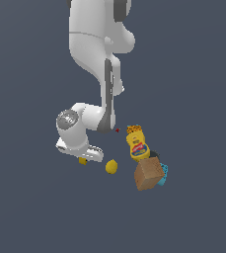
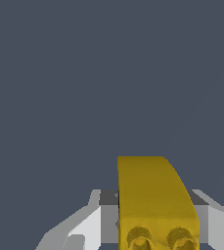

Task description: Pick up a designated object from a clutter of objects.

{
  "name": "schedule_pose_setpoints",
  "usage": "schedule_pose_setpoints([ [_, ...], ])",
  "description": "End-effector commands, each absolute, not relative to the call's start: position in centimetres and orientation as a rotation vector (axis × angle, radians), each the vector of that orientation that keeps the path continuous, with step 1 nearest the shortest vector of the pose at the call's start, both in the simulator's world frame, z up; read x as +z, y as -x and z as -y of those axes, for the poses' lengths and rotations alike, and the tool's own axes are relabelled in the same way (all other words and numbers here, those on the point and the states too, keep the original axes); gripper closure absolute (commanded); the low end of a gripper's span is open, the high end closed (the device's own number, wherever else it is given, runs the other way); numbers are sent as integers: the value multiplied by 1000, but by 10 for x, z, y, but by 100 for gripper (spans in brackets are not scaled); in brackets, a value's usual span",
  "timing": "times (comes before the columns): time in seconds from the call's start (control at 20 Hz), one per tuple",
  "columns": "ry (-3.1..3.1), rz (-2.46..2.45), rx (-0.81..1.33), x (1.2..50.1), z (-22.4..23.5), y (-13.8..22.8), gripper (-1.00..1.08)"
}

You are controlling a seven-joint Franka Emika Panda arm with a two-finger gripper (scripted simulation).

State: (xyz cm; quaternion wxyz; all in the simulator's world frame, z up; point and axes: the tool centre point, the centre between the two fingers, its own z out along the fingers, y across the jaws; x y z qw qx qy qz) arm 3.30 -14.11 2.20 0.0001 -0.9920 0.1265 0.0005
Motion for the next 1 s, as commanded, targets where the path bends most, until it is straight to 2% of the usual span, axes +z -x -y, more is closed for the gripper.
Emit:
schedule_pose_setpoints([
  [0.0,3116,-397,1,22,141,-33,108],
  [0.55,3116,-397,1,29,136,-34,108],
  [0.95,3116,-398,0,71,105,-41,108],
])
